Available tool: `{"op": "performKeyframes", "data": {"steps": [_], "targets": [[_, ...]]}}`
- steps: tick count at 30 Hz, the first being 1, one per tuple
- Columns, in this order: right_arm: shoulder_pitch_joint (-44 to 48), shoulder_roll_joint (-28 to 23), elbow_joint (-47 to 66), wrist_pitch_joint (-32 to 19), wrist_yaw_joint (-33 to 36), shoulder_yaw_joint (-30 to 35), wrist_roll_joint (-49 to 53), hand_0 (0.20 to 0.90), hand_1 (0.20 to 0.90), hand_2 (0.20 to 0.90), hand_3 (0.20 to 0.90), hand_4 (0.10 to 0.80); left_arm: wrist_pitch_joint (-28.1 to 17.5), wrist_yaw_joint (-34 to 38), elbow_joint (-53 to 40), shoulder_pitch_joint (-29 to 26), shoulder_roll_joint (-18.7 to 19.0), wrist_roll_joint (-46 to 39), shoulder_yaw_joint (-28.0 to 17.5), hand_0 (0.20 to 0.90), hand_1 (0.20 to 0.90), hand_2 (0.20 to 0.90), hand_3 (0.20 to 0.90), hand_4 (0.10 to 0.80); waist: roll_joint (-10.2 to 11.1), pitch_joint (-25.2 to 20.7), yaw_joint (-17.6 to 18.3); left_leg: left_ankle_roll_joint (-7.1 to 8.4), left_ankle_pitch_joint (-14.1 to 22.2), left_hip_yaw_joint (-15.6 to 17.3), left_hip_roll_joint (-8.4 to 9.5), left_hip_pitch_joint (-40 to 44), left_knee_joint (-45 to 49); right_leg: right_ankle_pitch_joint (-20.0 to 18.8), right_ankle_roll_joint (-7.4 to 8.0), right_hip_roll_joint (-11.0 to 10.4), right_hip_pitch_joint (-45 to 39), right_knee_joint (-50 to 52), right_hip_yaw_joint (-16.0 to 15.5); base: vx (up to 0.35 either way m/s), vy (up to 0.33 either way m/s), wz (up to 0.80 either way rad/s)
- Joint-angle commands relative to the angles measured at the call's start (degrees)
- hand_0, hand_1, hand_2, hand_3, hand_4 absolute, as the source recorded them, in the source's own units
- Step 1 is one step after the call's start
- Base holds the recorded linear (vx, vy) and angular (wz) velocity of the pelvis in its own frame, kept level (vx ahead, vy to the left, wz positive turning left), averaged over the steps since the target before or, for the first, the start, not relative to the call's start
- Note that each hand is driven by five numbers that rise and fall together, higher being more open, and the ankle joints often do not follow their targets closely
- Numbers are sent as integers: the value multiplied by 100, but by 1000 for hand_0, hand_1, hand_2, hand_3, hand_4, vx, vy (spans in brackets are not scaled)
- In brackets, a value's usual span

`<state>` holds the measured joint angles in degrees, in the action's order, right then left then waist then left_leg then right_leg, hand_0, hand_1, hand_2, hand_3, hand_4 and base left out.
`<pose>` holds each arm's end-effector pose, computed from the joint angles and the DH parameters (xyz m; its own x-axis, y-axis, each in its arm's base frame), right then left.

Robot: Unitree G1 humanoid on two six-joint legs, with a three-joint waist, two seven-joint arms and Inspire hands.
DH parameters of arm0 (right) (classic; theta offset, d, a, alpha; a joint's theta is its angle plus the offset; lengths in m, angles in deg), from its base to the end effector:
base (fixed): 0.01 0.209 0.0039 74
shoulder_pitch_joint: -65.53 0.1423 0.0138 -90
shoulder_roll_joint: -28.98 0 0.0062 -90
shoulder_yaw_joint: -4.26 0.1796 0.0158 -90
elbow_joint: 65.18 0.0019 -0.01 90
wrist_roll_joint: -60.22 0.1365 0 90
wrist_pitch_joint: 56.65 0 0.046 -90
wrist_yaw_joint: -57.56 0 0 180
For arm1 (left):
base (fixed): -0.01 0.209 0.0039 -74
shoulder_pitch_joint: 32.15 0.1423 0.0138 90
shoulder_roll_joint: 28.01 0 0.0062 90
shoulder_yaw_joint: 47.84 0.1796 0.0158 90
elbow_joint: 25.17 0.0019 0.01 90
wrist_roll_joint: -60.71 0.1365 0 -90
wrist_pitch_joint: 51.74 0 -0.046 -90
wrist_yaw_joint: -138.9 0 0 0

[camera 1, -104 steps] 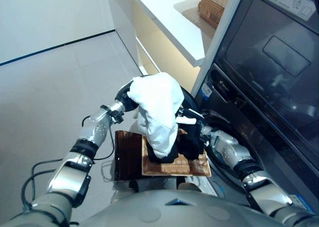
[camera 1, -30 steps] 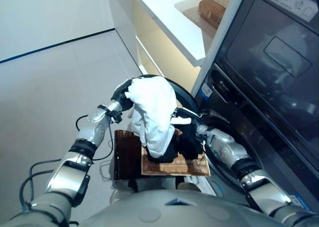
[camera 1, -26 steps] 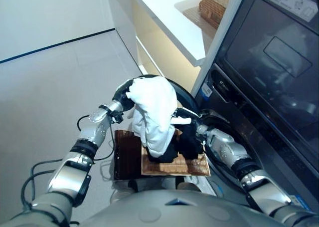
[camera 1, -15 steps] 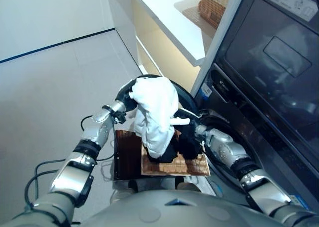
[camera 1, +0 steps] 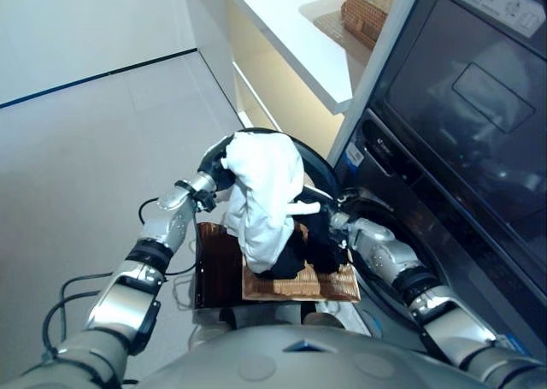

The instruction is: Pick up the clothes and place them into the washing machine

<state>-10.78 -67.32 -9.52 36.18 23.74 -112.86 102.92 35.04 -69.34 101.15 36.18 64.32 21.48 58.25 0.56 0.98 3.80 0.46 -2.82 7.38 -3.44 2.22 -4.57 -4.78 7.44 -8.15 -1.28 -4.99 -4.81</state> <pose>0.2160 -0.1783 -0.0196 0.6315 0.7029 -0.3273 -0.5495 0.7035 0.4507 0.2601 0.1790 0.0203 0.8254 -0.5513 -0.1214 0.4893 0.8059 -0.3335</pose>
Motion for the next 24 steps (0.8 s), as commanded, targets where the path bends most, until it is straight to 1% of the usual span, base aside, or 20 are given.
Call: {"op": "performKeyframes", "data": {"steps": [1, 5, 6, 7, 8, 24], "targets": [[669, 519, 613, -291, -324, -203, 411, 900, 900, 900, 900, 800, -918, -67, -210, -1340, -284, -585, -37, 200, 200, 200, 200, 300, 183, -457, -179, 450, 234, -220, -198, 62, -43, -26, 154, -141, 234, 62, -208, 0, 0, 0], [677, 534, 631, -277, -332, -248, 431, 900, 900, 900, 900, 800, -926, -51, -221, -1330, -288, -568, -35, 200, 200, 200, 200, 300, 187, -456, -186, 445, 234, -225, -195, 61, -43, -24, 153, -142, 232, 61, -202, 0, 0, 0], [692, 554, 638, -261, -338, -288, 447, 609, 609, 609, 609, 592, -927, -46, -218, -1328, -295, -560, -23, 200, 200, 200, 200, 300, 186, -461, -190, 446, 235, -227, -201, 63, -43, -22, 154, -143, 233, 59, -203, 0, 0, 0], [711, 568, 616, -267, -332, -315, 452, 293, 293, 293, 293, 367, -934, -35, -214, -1336, -291, -560, -20, 200, 200, 200, 200, 300, 189, -458, -192, 445, 235, -228, -202, 62, -43, -21, 152, -141, 232, 61, -200, 0, 0, 0], [726, 578, 614, -272, -333, -335, 449, 200, 200, 200, 200, 300, -936, -41, -221, -1337, -289, -563, -17, 200, 200, 200, 200, 300, 189, -462, -196, 444, 235, -230, -201, 62, -43, -22, 152, -140, 231, 60, -200, 0, 0, 0], [715, 613, 644, -237, -346, -439, 502, 200, 200, 200, 200, 300, -950, -29, -171, -1318, -282, -584, -35, 200, 200, 200, 200, 300, 189, -453, -207, 444, 241, -226, -197, 61, -43, -28, 158, -153, 238, 64, -209, 0, 0, 0]]}}
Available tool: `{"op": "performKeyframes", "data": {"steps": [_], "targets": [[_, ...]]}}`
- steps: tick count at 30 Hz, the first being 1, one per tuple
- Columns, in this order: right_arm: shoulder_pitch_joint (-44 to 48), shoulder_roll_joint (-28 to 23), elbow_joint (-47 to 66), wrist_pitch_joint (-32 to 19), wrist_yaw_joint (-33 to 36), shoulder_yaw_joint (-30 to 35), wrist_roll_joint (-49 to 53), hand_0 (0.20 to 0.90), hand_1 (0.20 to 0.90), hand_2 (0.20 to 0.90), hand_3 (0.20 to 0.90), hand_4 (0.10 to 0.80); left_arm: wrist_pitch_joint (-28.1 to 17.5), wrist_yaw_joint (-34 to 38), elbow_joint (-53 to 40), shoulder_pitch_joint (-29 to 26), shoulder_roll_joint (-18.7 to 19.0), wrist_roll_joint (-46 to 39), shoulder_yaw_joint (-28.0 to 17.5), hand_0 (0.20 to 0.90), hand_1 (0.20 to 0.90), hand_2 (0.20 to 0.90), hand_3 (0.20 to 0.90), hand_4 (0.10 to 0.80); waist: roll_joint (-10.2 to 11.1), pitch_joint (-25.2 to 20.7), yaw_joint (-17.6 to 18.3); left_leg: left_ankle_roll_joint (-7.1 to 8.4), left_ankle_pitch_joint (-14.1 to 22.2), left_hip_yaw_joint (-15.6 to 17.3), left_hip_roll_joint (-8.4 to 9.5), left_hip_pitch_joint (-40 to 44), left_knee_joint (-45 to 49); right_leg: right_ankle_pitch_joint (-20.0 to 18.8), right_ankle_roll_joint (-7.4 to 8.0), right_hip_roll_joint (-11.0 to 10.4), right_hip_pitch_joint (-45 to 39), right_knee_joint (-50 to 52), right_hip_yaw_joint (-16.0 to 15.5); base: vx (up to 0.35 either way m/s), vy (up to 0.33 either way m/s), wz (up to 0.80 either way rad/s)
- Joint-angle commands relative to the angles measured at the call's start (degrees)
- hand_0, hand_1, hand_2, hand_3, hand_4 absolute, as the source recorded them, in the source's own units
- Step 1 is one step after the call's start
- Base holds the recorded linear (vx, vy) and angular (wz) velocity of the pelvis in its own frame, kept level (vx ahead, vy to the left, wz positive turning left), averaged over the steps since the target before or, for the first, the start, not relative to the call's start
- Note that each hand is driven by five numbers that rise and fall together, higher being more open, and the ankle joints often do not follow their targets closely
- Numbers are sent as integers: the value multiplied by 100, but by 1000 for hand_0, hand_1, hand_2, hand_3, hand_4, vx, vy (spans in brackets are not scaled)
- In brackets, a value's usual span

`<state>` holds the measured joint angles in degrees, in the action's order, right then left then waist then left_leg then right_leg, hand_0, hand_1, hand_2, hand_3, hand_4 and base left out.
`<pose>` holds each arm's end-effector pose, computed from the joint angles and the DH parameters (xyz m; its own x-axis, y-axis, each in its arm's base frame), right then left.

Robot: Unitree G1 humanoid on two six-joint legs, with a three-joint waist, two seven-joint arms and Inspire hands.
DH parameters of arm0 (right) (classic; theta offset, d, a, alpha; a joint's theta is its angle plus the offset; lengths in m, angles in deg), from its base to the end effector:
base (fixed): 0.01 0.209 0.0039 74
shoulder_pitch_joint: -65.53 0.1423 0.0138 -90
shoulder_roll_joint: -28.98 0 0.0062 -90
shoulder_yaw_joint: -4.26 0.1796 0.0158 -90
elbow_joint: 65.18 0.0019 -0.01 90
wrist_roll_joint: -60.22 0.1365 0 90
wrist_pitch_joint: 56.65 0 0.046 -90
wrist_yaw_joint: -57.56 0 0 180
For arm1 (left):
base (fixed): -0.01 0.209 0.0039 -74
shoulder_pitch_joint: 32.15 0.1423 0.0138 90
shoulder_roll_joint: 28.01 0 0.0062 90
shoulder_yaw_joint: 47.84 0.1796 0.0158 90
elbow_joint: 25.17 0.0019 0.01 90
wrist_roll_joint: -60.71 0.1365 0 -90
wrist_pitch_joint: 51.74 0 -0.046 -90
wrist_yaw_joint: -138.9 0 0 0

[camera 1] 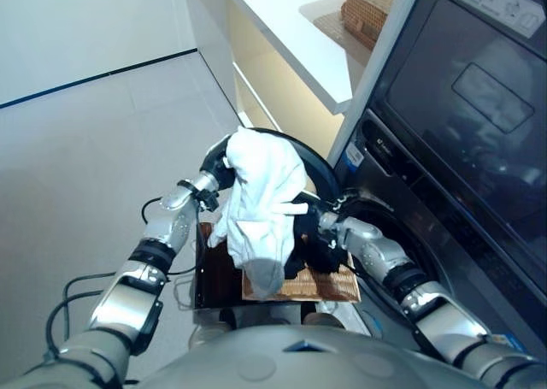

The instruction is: Pick up the clothes and place them into the washing machine

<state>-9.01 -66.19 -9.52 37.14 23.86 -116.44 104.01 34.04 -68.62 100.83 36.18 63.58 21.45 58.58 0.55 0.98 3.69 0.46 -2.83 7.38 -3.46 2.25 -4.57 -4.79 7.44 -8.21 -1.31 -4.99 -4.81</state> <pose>0.2192 -0.1627 -0.0191 0.5818 0.7458 -0.3246 -0.5849 0.6609 0.4702 0.2603 0.1742 0.0208 0.8295 -0.5488 -0.1031 0.4912 0.8049 -0.3329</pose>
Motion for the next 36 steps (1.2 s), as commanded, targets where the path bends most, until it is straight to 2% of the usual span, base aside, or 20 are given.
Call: {"op": "performKeyframes", "data": {"steps": [1, 20, 22, 36], "targets": [[538, 500, 644, -332, -358, -81, 393, 200, 200, 200, 200, 300, -850, -102, -139, -1319, -208, -581, -67, 200, 200, 200, 200, 300, 190, -453, -196, 443, 242, -226, -195, 58, -43, -28, 158, -147, 242, 63, -209, 0, 0, 0], [338, 581, 635, -461, -170, 216, 798, 200, 200, 200, 200, 300, -841, -37, -193, -1163, -278, -649, -66, 200, 200, 200, 200, 300, 167, -458, -185, 429, 262, -214, -169, 79, -43, -11, 160, -146, 225, 65, -201, 0, 0, 0], [281, 571, 653, -478, -151, 281, 831, 200, 200, 200, 200, 300, -857, -4, -215, -1119, -275, -643, -73, 900, 900, 900, 900, 800, 168, -457, -181, 427, 264, -215, -171, 85, -43, -10, 157, -145, 221, 67, -198, 0, 0, 0], [126, 531, 668, -649, 14, 622, 1048, 200, 200, 200, 200, 300, -1041, 330, -199, -969, -201, -438, -236, 900, 900, 900, 900, 800, 174, -449, -168, 429, 264, -220, -178, 95, -43, -10, 153, -141, 216, 68, -188, 0, 0, 0]]}}
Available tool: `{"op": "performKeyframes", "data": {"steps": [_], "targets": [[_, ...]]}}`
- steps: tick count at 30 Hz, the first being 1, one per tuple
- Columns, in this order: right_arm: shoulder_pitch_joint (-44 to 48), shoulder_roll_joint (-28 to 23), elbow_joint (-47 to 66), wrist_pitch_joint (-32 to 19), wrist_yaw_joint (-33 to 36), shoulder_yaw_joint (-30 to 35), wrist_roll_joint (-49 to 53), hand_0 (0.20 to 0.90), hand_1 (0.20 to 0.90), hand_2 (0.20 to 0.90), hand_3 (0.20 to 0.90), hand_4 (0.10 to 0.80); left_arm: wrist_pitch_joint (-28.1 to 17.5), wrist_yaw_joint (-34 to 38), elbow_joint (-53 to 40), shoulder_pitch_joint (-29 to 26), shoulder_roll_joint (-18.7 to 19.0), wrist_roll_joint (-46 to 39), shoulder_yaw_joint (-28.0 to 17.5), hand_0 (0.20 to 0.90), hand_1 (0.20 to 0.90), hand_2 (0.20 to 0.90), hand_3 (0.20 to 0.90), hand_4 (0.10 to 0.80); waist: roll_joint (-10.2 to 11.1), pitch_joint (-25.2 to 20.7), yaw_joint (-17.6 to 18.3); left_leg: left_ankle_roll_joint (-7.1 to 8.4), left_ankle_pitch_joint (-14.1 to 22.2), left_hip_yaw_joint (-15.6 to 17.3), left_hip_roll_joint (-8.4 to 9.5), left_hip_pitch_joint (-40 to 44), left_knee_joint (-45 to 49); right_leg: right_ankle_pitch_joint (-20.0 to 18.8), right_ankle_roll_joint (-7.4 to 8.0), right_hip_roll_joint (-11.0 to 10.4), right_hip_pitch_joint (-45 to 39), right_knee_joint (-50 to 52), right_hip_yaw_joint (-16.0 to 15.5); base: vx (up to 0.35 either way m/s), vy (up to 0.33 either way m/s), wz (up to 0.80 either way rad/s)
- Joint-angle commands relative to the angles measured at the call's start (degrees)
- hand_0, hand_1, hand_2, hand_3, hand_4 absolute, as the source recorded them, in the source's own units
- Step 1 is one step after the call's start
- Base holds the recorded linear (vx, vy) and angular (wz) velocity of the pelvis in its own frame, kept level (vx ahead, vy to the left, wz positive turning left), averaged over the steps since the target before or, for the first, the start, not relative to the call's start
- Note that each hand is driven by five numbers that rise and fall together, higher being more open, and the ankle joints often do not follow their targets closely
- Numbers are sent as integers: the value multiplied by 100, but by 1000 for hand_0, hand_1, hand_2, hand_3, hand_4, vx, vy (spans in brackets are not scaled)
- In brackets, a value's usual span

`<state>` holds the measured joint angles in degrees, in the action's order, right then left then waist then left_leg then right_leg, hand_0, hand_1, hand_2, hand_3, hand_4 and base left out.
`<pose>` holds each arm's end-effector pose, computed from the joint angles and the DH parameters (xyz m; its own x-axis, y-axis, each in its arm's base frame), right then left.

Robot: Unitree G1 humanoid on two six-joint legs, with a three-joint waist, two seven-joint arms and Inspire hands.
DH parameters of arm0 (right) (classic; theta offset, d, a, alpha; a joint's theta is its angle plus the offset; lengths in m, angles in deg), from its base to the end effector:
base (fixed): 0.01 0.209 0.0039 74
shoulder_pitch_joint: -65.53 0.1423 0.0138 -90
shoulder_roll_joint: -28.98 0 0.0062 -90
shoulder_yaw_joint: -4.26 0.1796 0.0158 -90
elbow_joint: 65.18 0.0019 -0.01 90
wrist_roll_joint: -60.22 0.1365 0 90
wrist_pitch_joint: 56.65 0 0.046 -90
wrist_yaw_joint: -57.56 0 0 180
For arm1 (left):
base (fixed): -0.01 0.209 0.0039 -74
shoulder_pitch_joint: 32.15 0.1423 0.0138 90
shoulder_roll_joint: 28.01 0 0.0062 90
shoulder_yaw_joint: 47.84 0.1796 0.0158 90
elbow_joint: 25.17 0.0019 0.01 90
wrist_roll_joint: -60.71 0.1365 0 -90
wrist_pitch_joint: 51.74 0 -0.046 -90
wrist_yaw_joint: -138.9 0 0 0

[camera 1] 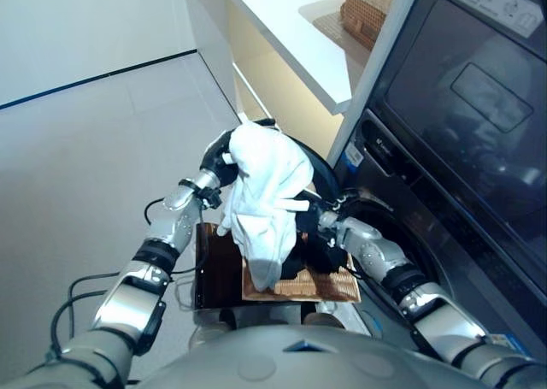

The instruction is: Pick up the clothes and place them into the washing machine

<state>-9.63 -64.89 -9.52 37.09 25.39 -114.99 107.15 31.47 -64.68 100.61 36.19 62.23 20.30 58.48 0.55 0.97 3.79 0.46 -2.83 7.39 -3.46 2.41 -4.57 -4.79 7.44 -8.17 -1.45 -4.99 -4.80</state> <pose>0.2179 -0.1595 -0.0204 0.6257 0.7232 -0.2924 -0.5301 0.6692 0.5208 0.2607 0.1679 0.0221 0.8703 -0.4878 -0.0677 0.4385 0.8301 -0.3443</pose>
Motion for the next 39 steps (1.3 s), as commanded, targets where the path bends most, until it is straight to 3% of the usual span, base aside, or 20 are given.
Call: {"op": "performKeyframes", "data": {"steps": [1, 27, 39], "targets": [[176, 390, 677, -673, -120, 513, 732, 200, 200, 200, 200, 300, -786, -43, -183, -968, -59, -314, -237, 900, 900, 900, 900, 800, 172, -448, -175, 428, 264, -220, -174, 80, -43, -11, 154, -145, 229, 67, -191, 0, 0, 0], [-236, 134, 778, -1269, 352, 1921, 904, 200, 200, 200, 200, 300, -841, -8, -32, -647, 171, -279, -608, 900, 900, 900, 900, 800, 137, -477, -85, 421, 301, -173, -157, 116, -43, -17, 175, -149, 218, 53, -169, 0, 0, 0], [-297, 53, 653, -1436, 554, 2230, 792, 200, 200, 200, 200, 300, -960, 146, 68, -537, 302, -264, -824, 900, 900, 900, 900, 800, 139, -470, -77, 416, 307, -168, -148, 126, -43, -18, 172, -140, 223, 57, -152, 0, 0, 0]]}}
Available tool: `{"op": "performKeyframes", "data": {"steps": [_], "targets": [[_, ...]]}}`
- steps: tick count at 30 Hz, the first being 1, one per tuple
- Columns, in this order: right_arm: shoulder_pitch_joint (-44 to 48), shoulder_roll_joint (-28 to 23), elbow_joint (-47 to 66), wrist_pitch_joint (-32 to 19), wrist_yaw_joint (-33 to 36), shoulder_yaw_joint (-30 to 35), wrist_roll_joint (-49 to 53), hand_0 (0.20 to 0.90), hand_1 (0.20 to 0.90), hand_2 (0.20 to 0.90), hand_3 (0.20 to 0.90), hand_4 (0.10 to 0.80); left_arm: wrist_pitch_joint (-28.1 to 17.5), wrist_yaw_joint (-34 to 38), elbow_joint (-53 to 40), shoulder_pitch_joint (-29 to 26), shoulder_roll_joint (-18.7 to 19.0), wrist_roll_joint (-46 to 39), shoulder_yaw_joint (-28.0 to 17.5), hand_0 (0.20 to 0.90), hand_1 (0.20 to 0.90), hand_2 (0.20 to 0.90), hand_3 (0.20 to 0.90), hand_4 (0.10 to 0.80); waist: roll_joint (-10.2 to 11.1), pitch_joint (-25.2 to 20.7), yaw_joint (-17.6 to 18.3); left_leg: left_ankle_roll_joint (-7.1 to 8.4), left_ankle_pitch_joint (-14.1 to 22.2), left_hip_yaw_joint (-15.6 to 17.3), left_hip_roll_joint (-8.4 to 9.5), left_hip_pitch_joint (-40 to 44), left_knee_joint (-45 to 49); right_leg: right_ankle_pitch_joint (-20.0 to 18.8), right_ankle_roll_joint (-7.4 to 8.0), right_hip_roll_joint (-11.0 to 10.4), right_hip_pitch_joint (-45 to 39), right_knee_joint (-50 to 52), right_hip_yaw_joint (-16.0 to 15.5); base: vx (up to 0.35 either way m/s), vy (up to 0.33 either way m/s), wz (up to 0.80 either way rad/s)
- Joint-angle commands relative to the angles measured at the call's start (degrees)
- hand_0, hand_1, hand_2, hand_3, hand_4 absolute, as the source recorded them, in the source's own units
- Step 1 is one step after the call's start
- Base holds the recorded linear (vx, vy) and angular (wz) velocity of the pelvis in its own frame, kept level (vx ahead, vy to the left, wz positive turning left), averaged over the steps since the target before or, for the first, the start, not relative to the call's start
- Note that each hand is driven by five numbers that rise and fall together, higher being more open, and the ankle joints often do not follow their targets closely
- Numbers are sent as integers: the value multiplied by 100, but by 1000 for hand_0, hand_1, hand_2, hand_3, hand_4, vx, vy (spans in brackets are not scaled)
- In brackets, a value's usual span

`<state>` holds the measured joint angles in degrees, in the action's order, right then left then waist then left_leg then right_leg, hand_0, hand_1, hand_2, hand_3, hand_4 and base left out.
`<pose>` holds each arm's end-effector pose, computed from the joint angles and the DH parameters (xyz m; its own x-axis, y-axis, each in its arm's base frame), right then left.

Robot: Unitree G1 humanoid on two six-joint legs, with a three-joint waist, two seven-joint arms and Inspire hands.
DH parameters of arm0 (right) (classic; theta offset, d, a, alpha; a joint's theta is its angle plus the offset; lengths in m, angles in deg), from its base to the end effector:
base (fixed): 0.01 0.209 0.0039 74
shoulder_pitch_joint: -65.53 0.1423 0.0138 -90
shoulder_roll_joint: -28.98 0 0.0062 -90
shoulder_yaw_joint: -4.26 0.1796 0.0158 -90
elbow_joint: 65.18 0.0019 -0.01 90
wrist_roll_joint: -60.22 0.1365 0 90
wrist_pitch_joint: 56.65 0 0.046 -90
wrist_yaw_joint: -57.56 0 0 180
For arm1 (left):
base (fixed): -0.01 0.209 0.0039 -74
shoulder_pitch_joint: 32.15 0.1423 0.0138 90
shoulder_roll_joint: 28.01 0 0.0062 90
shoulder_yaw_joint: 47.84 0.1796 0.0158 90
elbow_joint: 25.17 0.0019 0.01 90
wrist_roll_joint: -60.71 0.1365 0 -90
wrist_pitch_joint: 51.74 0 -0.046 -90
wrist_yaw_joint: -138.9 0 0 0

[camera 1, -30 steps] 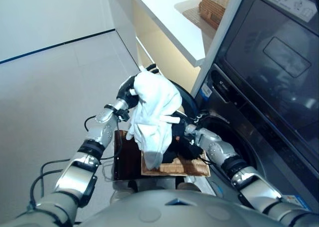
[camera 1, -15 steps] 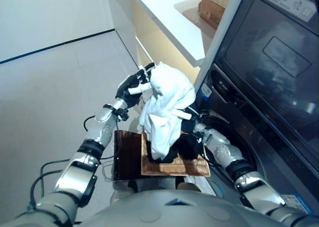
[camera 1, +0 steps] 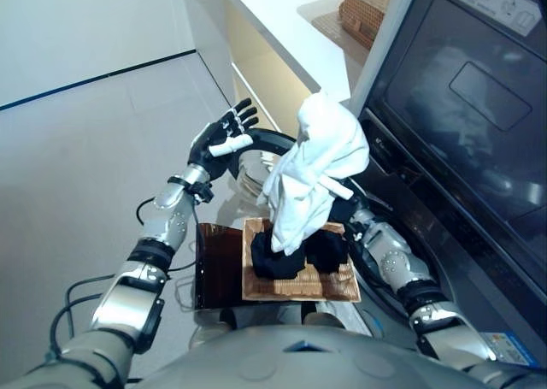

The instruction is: Pick up the clothes and place them into the washing machine

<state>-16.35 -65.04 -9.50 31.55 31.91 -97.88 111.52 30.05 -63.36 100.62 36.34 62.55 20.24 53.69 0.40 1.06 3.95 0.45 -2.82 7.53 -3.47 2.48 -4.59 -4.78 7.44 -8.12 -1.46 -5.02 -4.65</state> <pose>0.2038 -0.2095 -0.0216 0.8970 0.3763 -0.2320 -0.1959 0.8088 0.5546 0.2629 0.1823 0.0275 0.9191 -0.3933 -0.0249 0.3607 0.8650 -0.3488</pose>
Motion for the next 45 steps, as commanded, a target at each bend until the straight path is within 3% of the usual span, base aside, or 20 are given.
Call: {"op": "performKeyframes", "data": {"steps": [1, 13, 25, 38, 45], "targets": [[340, 60, 638, -919, -40, 529, 256, 200, 200, 200, 200, 300, -874, 119, 88, -522, 286, -190, -395, 900, 900, 900, 900, 800, 155, -475, -92, 418, 308, -180, -147, 120, -41, -18, 170, -143, 225, 61, -170, 0, 0, 0], [-469, 12, 574, -1218, 891, 351, -1613, 200, 200, 200, 200, 300, -1477, 2146, -102, 100, 287, 1305, -1308, 900, 900, 900, 900, 800, 170, -331, -41, 436, 303, -138, -150, 62, -41, -41, 165, -144, 308, 66, -135, -4, 1, -1], [-770, 364, 45, -1163, 1121, 86, -1759, 200, 200, 200, 200, 300, -1689, 2799, -1163, 763, -161, 974, -1929, 900, 900, 900, 900, 800, 194, -222, -105, 426, 278, -182, -130, -24, -41, -74, 155, -164, 366, 58, -156, -4, 2, -1], [-506, 963, -1461, -1110, 1516, 536, -284, 200, 200, 200, 200, 300, -1649, 2890, -1839, 1347, -413, 378, -2015, 900, 900, 900, 900, 800, 146, -31, -233, 405, 231, -231, -93, -177, -41, -119, 153, -212, 451, 54, -197, -11, 1, 0], [-236, 1045, -1950, -1255, 1680, 828, 259, 200, 200, 200, 200, 300, -1739, 2886, -1930, 1233, -340, 155, -1951, 900, 900, 900, 900, 800, 61, 213, -230, 371, 139, -296, -39, -527, -41, -200, 157, -249, 799, 92, -193, -95, 11, 5]]}}
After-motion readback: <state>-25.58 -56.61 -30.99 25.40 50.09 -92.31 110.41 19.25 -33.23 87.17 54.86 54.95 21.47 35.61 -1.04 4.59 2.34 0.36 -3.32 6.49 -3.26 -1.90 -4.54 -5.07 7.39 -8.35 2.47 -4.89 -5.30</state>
